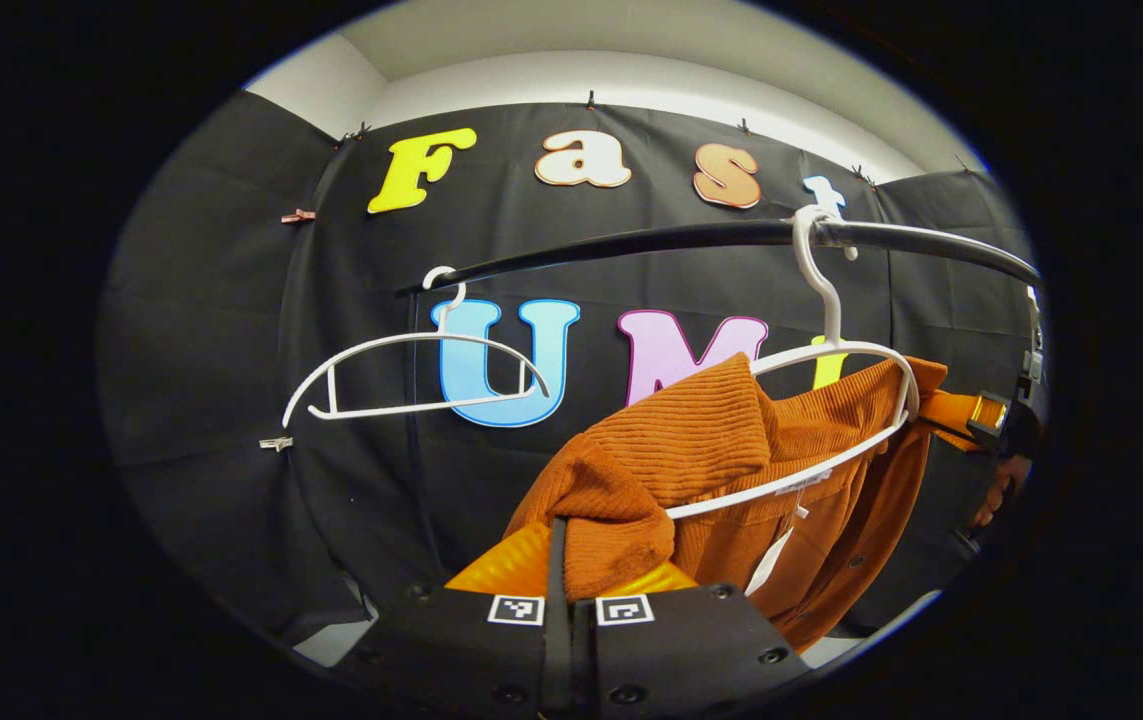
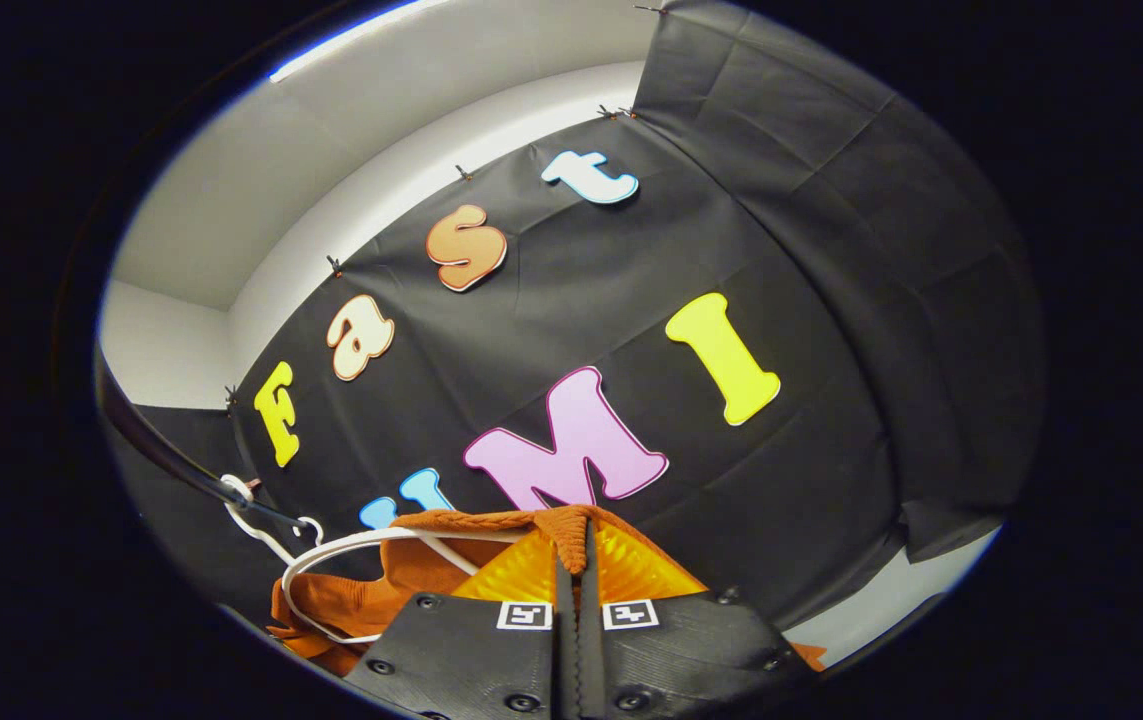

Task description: Grasp the clothes on the hanger with both hands and then place them into the laundry hamper below.

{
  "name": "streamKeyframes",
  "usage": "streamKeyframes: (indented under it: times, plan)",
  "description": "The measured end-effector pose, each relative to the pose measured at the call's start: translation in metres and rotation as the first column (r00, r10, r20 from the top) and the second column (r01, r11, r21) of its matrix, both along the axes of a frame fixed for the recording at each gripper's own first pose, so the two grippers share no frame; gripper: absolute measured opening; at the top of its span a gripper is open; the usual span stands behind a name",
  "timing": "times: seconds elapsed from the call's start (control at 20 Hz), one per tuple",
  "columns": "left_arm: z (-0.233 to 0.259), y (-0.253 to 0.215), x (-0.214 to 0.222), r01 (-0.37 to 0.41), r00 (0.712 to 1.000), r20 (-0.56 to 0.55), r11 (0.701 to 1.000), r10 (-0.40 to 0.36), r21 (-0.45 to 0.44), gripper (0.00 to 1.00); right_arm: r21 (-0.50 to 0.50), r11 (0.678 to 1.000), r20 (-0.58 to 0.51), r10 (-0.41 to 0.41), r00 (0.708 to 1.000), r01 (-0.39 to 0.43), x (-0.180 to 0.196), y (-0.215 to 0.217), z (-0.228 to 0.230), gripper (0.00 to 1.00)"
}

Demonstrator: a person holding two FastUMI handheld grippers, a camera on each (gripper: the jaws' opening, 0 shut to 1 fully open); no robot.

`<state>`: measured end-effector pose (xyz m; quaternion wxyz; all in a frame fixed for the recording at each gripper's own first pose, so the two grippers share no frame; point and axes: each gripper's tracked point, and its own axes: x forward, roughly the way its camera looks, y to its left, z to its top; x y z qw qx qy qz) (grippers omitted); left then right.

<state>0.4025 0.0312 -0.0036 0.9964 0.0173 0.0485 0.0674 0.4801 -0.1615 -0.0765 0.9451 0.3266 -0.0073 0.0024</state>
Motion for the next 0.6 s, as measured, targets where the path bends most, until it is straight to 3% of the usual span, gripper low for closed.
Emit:
streamKeyframes:
  times: [0.15, 0.2, 0.25, 0.6]
  plan:
    - [0.008, 0.006, -0.001, -0.006, 1.000, 0.012, 1.000, 0.007, -0.016, 0.05, 0.022, 0.999, -0.026, -0.037, 0.999, 0.037, 0.008, -0.016, -0.010, 0.04]
    - [0.006, 0.008, 0.000, -0.006, 1.000, 0.006, 1.000, 0.006, -0.015, 0.04, 0.024, 0.999, -0.044, -0.023, 0.999, 0.024, 0.007, -0.012, -0.019, 0.08]
    - [0.001, 0.011, -0.001, -0.009, 1.000, -0.002, 1.000, 0.009, -0.015, 0.04, 0.014, 1.000, -0.061, -0.007, 0.998, 0.008, 0.006, -0.006, -0.030, 0.04]
    - [-0.032, 0.029, -0.004, -0.007, 0.999, -0.047, 0.998, 0.004, -0.069, 0.05, 0.060, 0.991, -0.141, 0.126, 0.982, -0.119, -0.027, 0.052, -0.084, 0.04]
